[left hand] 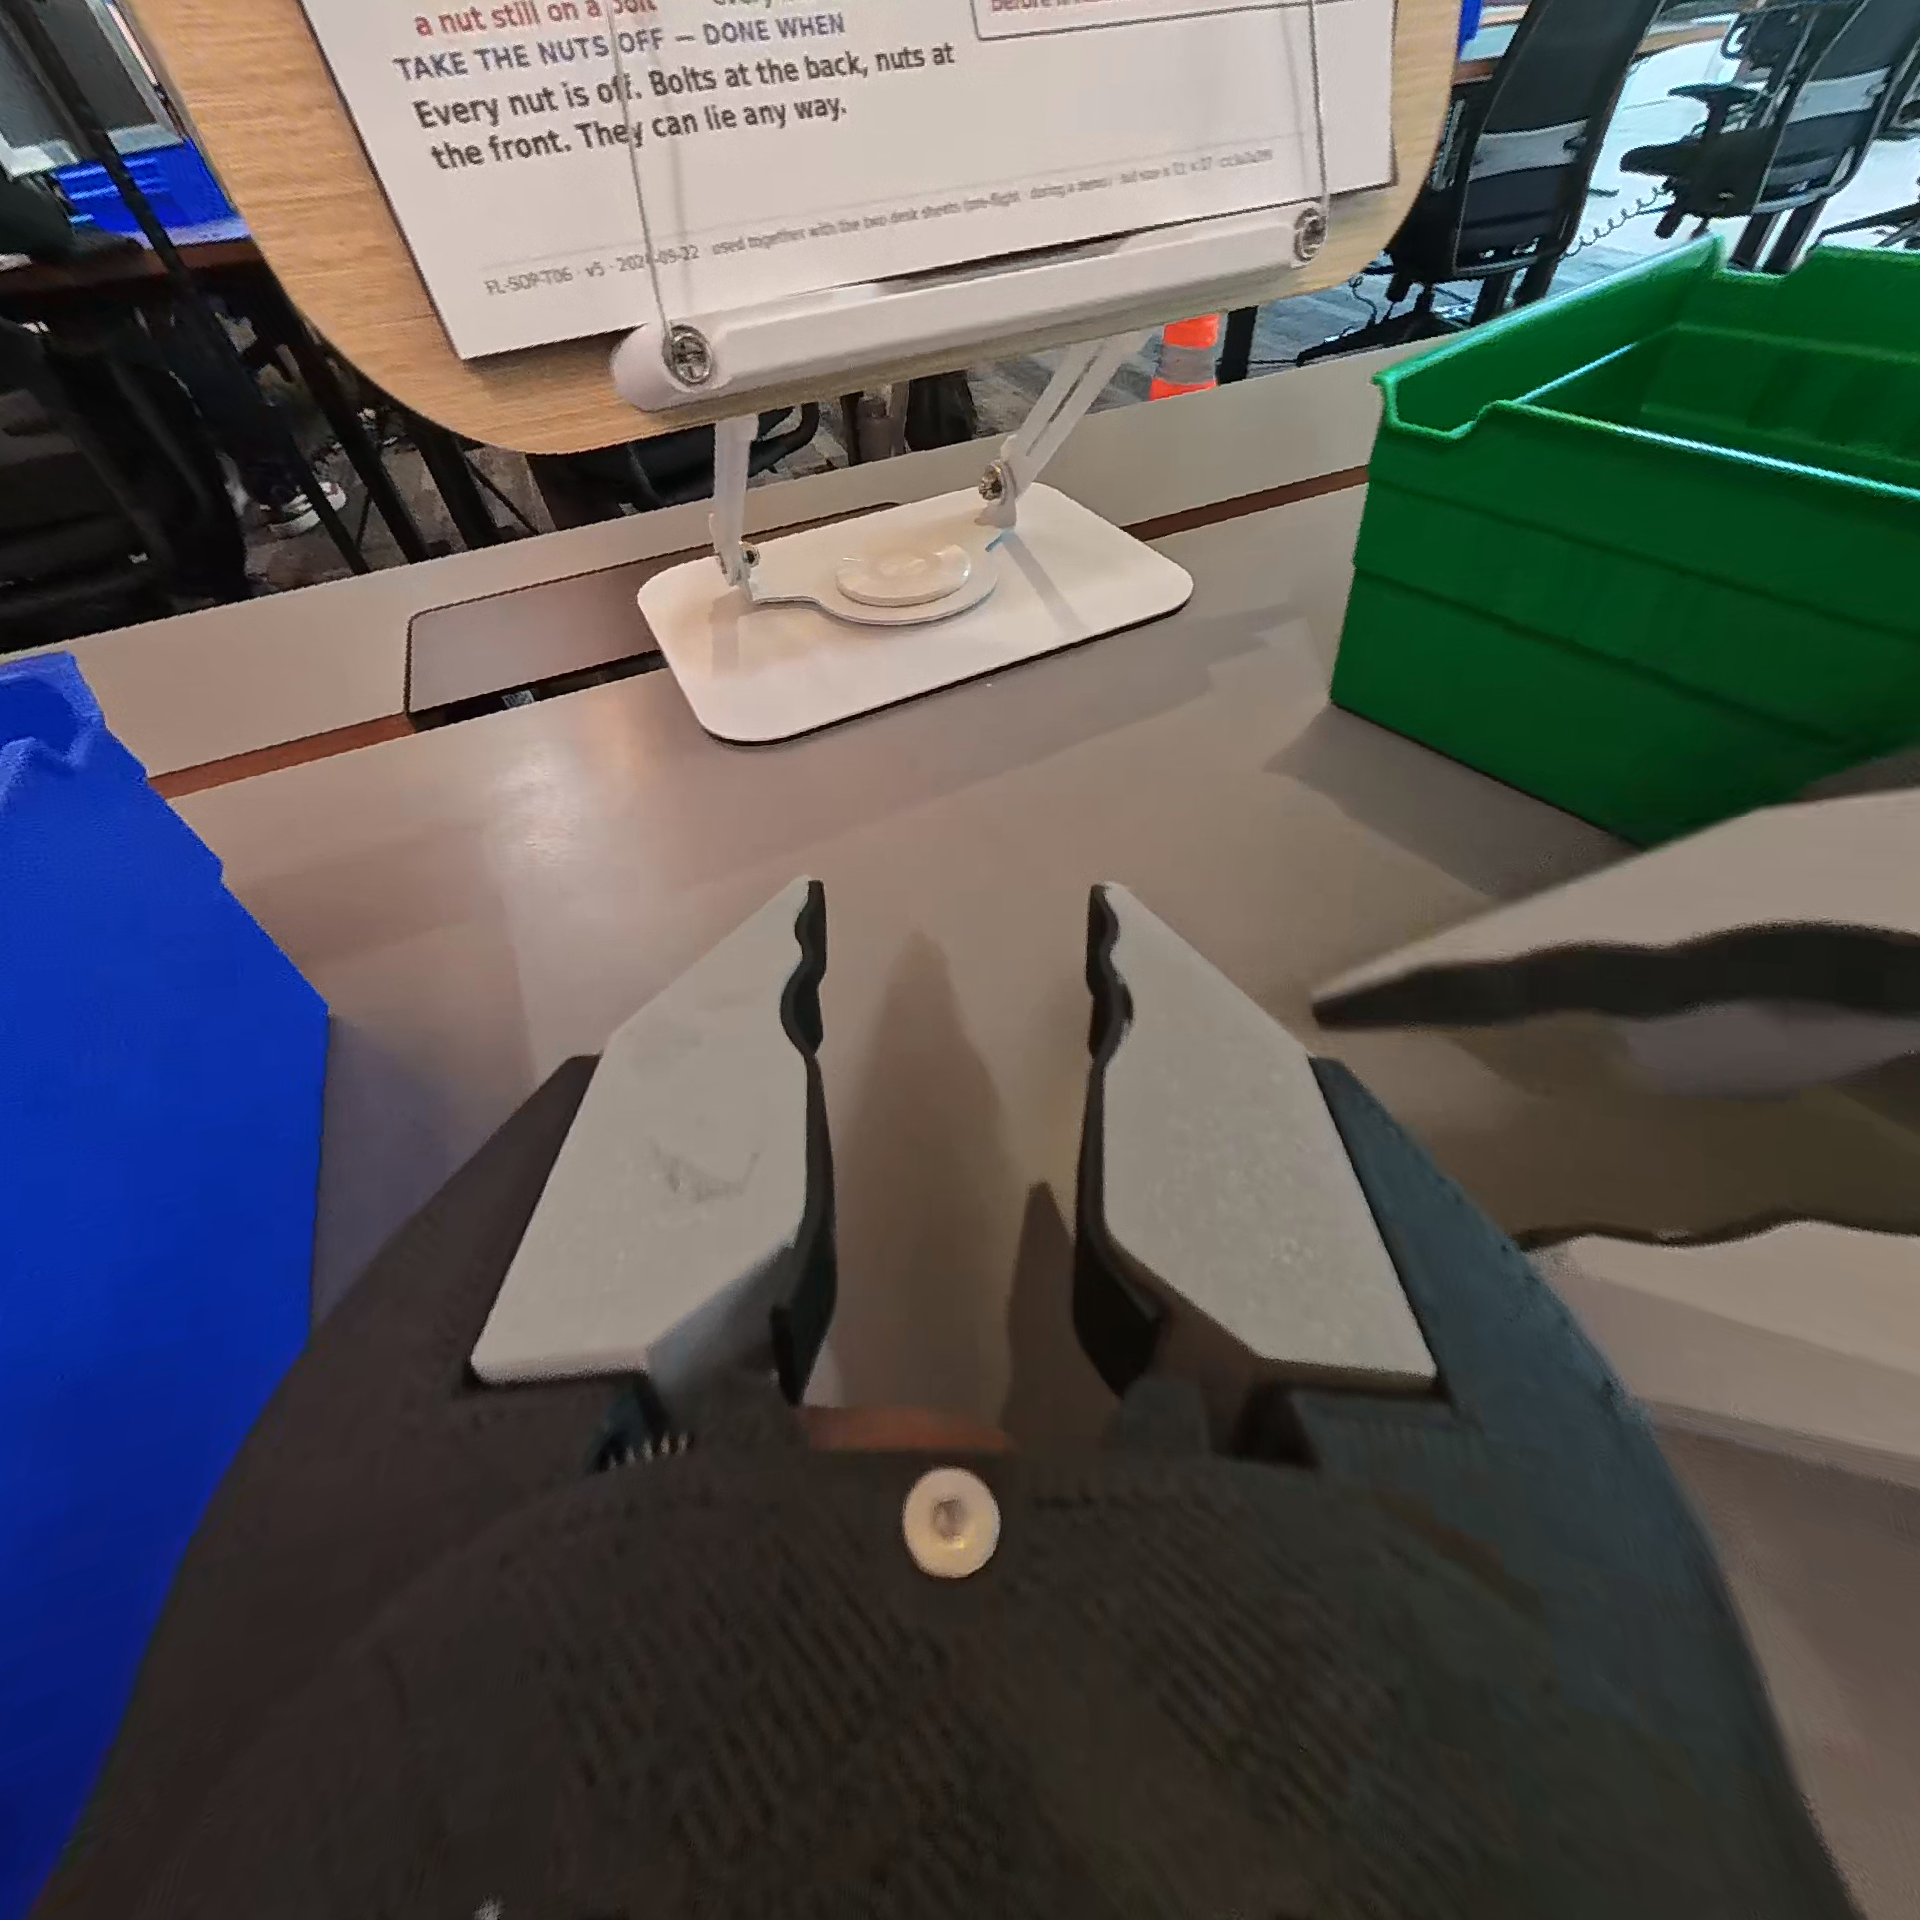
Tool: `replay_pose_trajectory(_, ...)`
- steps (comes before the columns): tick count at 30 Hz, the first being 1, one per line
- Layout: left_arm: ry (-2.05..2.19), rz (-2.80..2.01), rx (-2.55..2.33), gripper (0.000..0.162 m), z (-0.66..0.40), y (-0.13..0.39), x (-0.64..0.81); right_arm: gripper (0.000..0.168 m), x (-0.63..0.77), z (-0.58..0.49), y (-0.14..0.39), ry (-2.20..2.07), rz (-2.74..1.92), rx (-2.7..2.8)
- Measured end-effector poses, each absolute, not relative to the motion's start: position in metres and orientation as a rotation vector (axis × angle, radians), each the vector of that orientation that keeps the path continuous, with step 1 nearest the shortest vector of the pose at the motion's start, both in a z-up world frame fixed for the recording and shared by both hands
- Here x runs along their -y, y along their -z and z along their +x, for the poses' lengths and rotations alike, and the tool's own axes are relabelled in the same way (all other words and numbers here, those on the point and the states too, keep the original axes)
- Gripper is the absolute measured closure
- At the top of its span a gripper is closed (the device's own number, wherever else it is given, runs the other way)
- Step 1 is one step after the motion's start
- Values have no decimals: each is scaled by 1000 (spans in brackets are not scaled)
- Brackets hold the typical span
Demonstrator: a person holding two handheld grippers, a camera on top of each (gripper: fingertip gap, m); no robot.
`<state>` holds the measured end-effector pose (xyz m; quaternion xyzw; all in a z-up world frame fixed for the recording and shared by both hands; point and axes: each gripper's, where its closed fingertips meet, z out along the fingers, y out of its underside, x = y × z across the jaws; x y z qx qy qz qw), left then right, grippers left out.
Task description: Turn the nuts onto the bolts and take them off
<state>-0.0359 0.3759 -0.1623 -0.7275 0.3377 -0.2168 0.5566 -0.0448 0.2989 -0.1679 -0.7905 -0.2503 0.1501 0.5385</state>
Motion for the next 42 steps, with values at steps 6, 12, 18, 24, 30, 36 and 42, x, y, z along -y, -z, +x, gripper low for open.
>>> replay_pose_trajectory(6,537,-1736,-772,114,-39,163,-380,135,-272,-68,178,-493,-1896,717)
replay_pose_trajectory(12,538,-1734,-777,115,-39,163,-379,135,-234,-79,182,-488,-1879,811)
replay_pose_trajectory(18,536,-1732,-786,115,-38,163,-378,148,-168,-80,171,-644,-1811,900)
replay_pose_trajectory(24,539,-1729,-795,114,-36,163,-377,158,-109,-46,163,-583,-1778,978)
replay_pose_trajectory(30,536,-1723,-811,114,-33,163,-374,160,-100,-15,176,-661,-1815,1051)
replay_pose_trajectory(36,554,-1728,-788,114,-35,162,-376,154,-142,-27,186,-749,-1797,1076)
replay_pose_trajectory(42,566,-1746,-792,114,-34,165,-377,155,-178,-47,186,-742,-1766,1129)
